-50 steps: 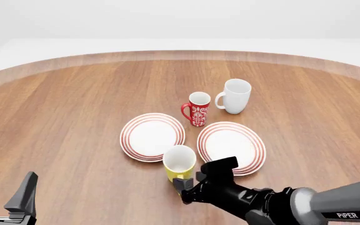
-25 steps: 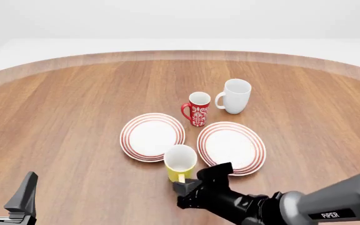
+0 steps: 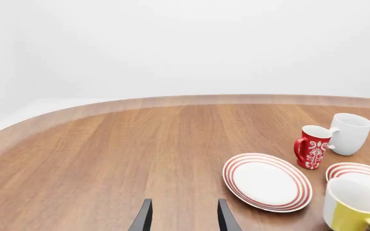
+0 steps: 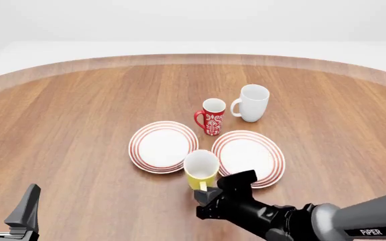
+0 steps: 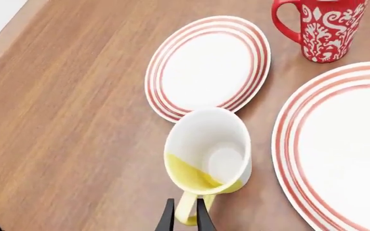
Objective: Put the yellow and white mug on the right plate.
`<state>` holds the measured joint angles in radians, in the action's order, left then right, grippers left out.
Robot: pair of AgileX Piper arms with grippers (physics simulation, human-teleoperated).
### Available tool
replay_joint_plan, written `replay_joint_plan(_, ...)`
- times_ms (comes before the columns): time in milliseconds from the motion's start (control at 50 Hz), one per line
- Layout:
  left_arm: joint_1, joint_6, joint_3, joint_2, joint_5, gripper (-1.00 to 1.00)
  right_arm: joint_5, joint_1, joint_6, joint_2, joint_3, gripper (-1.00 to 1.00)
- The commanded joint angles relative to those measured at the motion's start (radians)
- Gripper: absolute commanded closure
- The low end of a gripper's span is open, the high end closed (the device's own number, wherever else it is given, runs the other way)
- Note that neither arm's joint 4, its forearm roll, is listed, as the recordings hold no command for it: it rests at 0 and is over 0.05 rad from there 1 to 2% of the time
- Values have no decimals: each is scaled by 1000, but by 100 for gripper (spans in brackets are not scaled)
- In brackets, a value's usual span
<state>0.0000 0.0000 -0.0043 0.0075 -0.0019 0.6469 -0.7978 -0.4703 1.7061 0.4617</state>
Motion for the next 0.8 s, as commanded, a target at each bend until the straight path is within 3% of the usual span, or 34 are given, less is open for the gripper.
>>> replay_joint_plan(20, 0, 0, 0, 0, 0, -100, -81, 30, 37, -90, -2, 100)
replay_joint_plan(460, 0, 0, 0, 0, 0, -100, -211, 62, 97, -223, 37, 100)
replay_joint_plan(800, 0, 0, 0, 0, 0, -100, -266, 145, 167, -297, 46, 100)
